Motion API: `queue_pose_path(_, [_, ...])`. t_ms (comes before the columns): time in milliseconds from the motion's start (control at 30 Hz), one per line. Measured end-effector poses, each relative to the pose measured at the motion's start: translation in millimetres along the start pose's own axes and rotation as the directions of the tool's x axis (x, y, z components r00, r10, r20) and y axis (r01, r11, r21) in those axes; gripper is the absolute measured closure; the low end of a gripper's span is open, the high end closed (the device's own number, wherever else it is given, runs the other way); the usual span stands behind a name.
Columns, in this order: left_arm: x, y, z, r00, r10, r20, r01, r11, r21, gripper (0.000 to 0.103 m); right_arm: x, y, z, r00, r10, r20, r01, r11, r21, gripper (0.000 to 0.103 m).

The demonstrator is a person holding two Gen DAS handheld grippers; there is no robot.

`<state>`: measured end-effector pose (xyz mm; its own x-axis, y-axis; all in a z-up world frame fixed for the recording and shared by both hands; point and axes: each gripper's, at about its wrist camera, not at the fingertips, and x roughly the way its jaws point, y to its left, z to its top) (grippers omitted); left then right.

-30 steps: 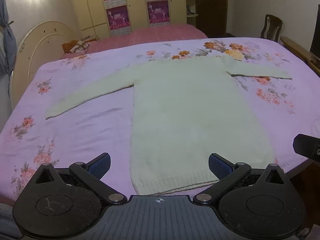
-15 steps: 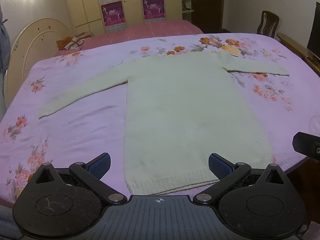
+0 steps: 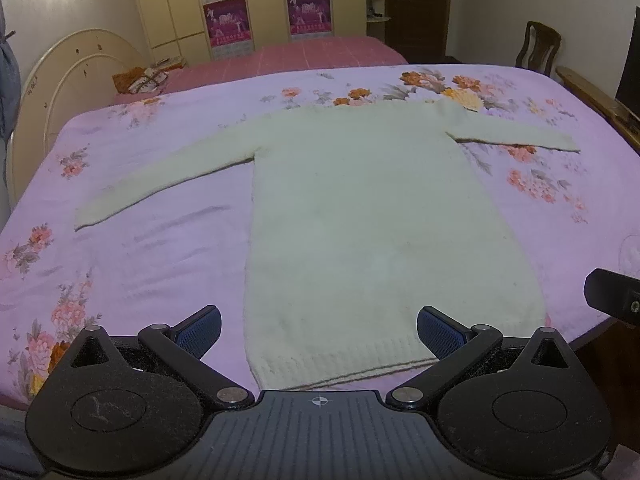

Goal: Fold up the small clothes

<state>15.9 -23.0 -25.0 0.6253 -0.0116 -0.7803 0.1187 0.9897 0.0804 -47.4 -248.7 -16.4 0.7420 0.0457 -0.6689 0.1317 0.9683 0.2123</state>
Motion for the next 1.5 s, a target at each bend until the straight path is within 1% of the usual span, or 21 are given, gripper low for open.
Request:
queue_pose_path(867, [3.4, -4.9, 2.0, 1.0, -0.002, -0.007, 0.002, 1.0, -0.002, 0.0, 3.3, -5.7, -2.9, 1.0, -0.016, 0.004, 0.016, 1.0, 0.008, 0.001])
queue_pose_path(1200, [16.6, -3.2, 7.3, 1.0, 0.008, -0.016, -0.009, 1.0, -0.013, 0.0, 10.8, -2.6, 1.2, 1.0, -0.023, -0.001, 0.023, 1.0, -0.005, 0.001])
queue_pose_path(1500, [34.5, -2.2, 18.9, 1.0, 0.017, -0.022, -0.017, 1.0, -0.012, 0.0, 25.4, -2.3, 8.1, 0.999, -0.037, -0.007, 0.037, 0.999, -0.004, 0.001])
